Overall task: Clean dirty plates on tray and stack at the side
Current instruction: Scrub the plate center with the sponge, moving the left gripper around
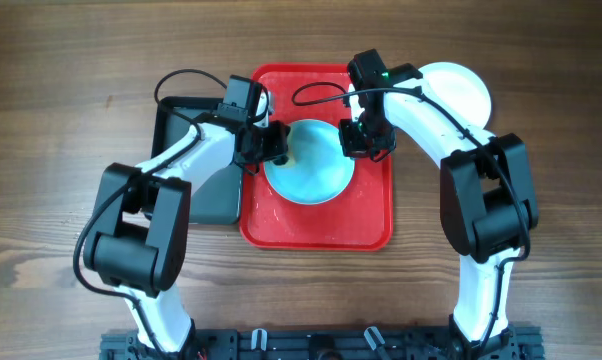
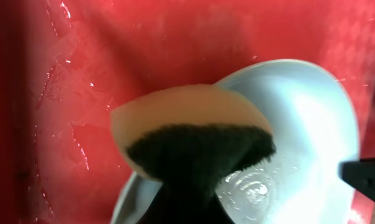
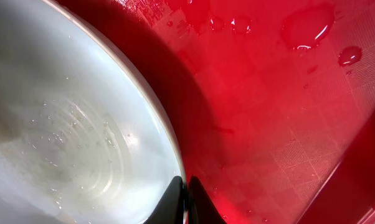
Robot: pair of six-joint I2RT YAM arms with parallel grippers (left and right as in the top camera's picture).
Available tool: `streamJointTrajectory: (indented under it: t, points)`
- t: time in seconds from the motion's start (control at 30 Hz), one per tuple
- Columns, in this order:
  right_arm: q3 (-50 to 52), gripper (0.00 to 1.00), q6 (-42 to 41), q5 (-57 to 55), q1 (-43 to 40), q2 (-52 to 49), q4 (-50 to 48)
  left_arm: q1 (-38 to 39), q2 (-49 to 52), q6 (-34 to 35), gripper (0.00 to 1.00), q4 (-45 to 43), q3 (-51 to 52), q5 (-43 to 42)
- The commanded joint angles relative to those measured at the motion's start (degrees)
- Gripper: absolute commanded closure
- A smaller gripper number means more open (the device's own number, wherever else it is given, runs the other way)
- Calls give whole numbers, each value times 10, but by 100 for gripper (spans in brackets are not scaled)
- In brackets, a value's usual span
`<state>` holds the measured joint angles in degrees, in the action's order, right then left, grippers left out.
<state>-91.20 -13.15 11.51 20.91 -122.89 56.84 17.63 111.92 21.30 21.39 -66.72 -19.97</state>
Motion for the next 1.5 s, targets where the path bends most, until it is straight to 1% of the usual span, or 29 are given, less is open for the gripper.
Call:
streamJointTrajectory:
  t: [0.0,0.2,0.27,0.47,0.9,1.0,1.07,1.1,1.27,1.33,1.37,1.47]
  points:
    - [6,95,11,6,3,11,-5,3,27,-12,96,0,-3,9]
    - [6,95,12,6,3,11,-5,3,32,-5,96,-7,-4,-64]
    - [6,96,12,6,4,11,-5,4,37,20,96,-7,-4,-67]
    - [6,96,12,6,9,11,-5,20,58,21,96,-10,-4,-86]
    - [6,95,12,6,9,11,-5,99,59,35,96,-15,-4,-92]
    - [6,95,12,6,9,11,-5,97,59,34,96,-23,-4,-132]
    - [6,95,12,6,9,11,-5,86,53,34,96,-45,-5,-183]
    - [6,95,12,6,9,11,-5,80,47,33,96,-54,-5,-183]
    - [6,95,16,5,9,11,-5,44,11,14,96,-110,-5,-142]
    - [6,95,16,5,9,11,-5,34,5,14,96,-129,-5,-94]
    - [6,95,16,6,9,11,-5,32,5,14,96,-133,-5,-55]
    - [6,95,16,5,9,11,-5,34,6,10,96,-126,-4,26]
